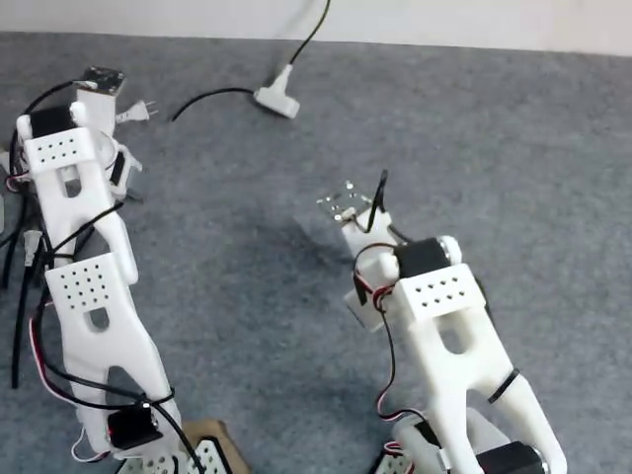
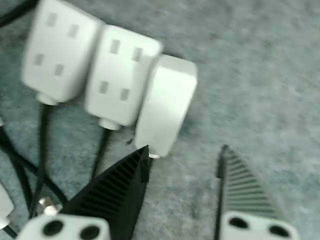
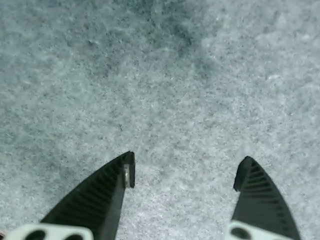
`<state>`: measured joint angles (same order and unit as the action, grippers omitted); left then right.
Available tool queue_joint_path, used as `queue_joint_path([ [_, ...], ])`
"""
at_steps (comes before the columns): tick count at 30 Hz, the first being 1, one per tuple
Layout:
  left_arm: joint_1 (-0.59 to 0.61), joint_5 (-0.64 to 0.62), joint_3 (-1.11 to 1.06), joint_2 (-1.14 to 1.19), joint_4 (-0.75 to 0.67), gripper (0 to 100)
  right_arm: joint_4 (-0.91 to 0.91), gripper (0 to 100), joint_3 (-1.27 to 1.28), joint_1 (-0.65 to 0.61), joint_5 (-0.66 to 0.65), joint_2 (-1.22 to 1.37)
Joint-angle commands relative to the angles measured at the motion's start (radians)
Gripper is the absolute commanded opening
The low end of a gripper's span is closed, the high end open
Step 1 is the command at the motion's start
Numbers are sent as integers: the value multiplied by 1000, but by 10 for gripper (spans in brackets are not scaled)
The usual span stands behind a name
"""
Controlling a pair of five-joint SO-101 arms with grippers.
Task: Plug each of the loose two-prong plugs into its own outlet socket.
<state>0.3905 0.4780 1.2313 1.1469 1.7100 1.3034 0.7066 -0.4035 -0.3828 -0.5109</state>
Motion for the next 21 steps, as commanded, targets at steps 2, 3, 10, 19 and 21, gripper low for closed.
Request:
queue_joint_path([
  [2, -77, 12, -12, 21, 54, 126, 12, 313, -45, -13, 6, -21],
  [3, -88, 11, -12, 21, 55, 134, 12, 313, -45, -13, 6, -21],
  [10, -156, -21, -68, 18, 57, 161, 12, 313, -45, -10, 3, -21],
  [19, -150, -23, -58, -216, 57, 161, 4, 313, -45, -12, 6, -21],
  [21, -139, -23, -67, -294, 55, 161, 7, 313, -45, -12, 6, -21],
])
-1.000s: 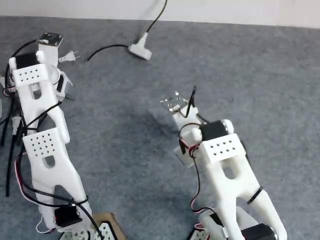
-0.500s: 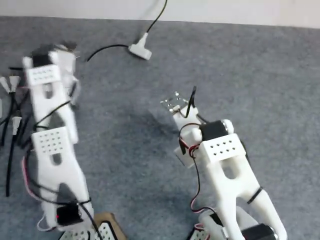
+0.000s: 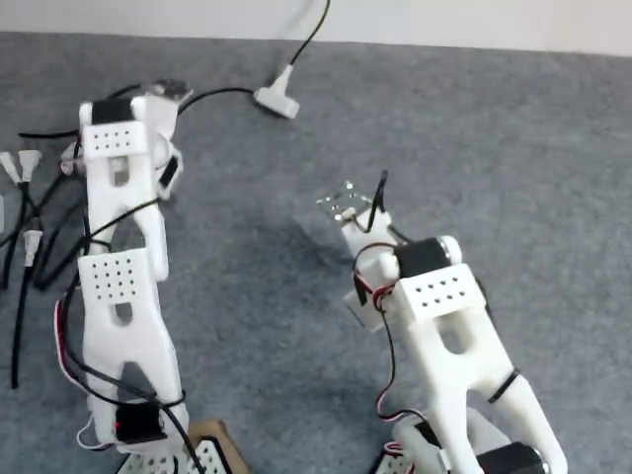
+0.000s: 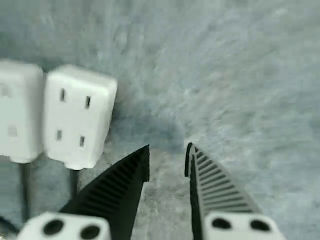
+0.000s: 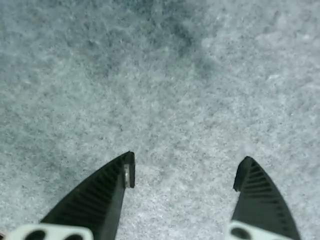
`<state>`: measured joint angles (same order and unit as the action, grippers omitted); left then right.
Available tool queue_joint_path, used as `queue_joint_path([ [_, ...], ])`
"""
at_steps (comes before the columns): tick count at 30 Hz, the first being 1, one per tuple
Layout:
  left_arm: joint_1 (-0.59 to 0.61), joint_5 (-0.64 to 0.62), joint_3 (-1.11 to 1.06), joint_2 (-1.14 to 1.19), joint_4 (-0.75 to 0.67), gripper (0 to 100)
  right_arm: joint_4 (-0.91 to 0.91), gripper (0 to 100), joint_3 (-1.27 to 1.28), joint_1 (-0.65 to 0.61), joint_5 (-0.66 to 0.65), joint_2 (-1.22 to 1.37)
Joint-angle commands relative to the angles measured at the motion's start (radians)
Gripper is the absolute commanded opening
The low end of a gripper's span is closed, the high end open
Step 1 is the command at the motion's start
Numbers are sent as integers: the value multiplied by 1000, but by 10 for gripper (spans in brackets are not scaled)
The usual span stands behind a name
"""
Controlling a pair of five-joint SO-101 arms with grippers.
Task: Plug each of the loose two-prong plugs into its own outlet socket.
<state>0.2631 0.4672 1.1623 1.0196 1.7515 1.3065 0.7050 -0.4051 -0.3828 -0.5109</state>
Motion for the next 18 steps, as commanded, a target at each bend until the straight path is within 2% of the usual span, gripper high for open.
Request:
queue_joint_path([
  [1, -2, -12, -2, -199, 11, 161, 7, 313, -44, -10, 6, -21],
  [8, 96, -6, -4, -154, -64, 162, 7, 313, -44, -10, 5, -21],
  [18, 114, 18, -1, -41, -133, 162, 8, 313, -44, -10, 6, -19],
])
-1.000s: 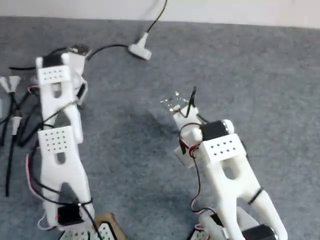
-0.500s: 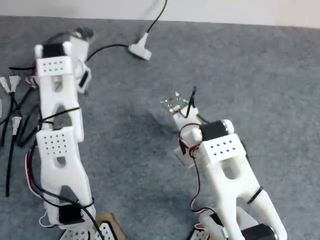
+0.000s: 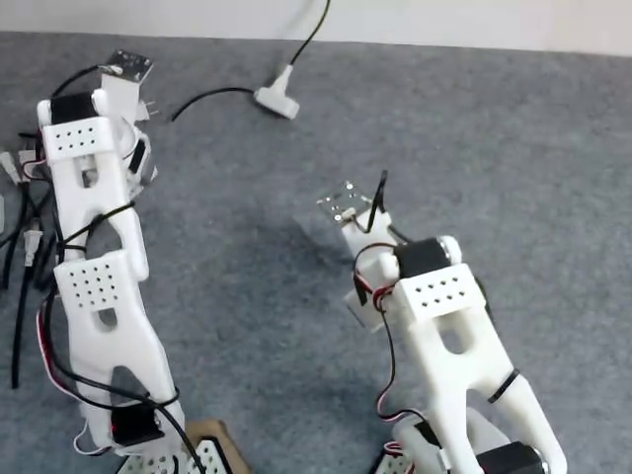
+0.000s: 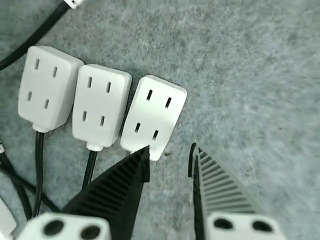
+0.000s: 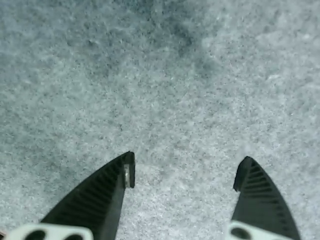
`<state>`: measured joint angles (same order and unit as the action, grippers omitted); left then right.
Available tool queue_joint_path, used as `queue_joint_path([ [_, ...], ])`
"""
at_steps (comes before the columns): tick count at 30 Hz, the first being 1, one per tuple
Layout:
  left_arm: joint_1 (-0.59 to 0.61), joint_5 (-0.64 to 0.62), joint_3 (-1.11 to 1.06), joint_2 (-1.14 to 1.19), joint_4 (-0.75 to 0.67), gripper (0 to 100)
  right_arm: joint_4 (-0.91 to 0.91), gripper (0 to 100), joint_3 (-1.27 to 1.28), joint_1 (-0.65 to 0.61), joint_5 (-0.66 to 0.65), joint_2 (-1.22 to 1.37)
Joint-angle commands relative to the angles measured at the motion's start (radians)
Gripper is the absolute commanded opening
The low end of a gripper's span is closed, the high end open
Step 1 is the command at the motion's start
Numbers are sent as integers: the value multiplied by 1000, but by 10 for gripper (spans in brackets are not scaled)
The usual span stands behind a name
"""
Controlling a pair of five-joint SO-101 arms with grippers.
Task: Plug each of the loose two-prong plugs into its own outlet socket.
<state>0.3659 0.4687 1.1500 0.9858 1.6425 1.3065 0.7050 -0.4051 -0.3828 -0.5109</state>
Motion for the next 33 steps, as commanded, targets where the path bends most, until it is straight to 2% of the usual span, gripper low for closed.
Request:
queue_joint_path([
  [1, 18, 21, 12, 1, -31, 162, 8, 313, -44, -10, 5, -19],
  [12, 79, 64, 12, 25, -46, 163, 8, 313, -42, -12, 5, -19],
  [19, 82, 109, 10, 27, -48, 318, 8, 313, -42, -12, 5, -19],
  [25, 87, 109, 4, 28, -103, 271, 30, 313, -42, -13, 3, -21],
  [33, 88, 112, 12, 136, -143, 270, 30, 313, -42, -13, 3, -21],
])
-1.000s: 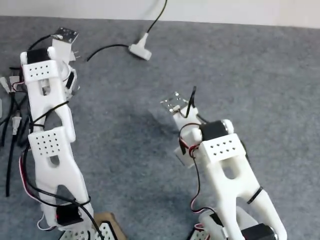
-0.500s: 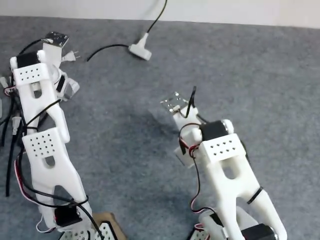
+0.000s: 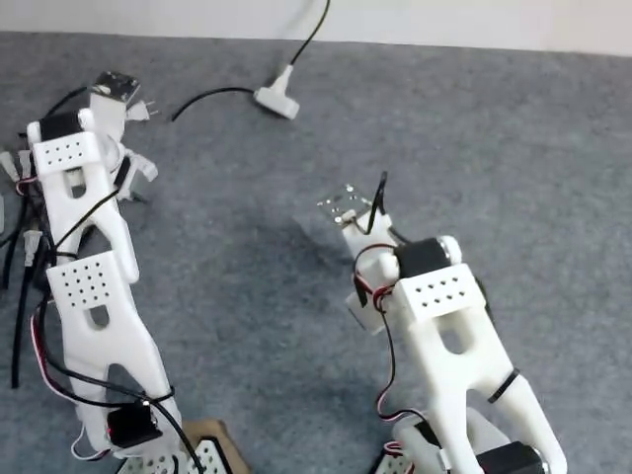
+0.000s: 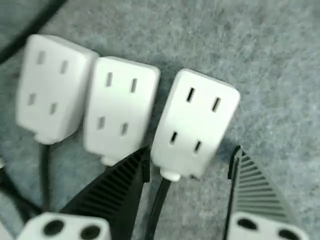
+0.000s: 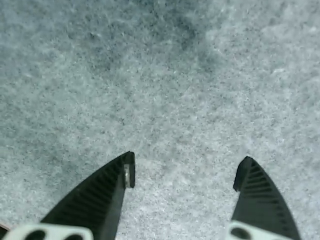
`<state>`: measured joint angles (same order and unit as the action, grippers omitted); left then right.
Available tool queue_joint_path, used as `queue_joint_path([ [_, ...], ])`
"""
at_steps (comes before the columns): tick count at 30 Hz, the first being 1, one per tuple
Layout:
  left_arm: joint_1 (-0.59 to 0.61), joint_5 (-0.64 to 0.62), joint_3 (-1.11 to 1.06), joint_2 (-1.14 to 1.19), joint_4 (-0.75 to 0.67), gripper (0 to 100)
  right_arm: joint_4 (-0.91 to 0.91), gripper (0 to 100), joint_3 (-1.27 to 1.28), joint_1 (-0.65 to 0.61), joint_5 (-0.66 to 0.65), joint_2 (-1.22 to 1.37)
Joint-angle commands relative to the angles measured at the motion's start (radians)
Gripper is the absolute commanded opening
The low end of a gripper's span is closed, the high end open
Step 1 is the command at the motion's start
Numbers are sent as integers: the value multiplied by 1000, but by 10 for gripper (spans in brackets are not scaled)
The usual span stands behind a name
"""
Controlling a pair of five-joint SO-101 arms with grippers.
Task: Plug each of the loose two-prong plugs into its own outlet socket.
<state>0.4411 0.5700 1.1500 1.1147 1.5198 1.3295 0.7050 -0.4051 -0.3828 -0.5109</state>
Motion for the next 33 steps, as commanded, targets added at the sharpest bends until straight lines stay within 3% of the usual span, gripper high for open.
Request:
queue_joint_path([
  [1, 13, 11, 12, 19, -23, 269, 7, 313, -42, -13, 3, -21],
  [7, -4, 11, 30, 25, -18, 261, 7, 313, -42, -13, 3, -21],
  [12, -54, 32, 110, 25, 41, 27, 7, 313, -42, -13, 3, -21],
  [17, -183, 38, 176, 25, 249, 27, 10, 313, -42, -13, 2, -19],
  [22, -275, -69, 165, 2, 262, 5, 64, 313, -15, -13, -58, -19],
  [33, -565, -115, -381, -354, 262, 5, 113, 313, 24, -7, -121, -19],
])
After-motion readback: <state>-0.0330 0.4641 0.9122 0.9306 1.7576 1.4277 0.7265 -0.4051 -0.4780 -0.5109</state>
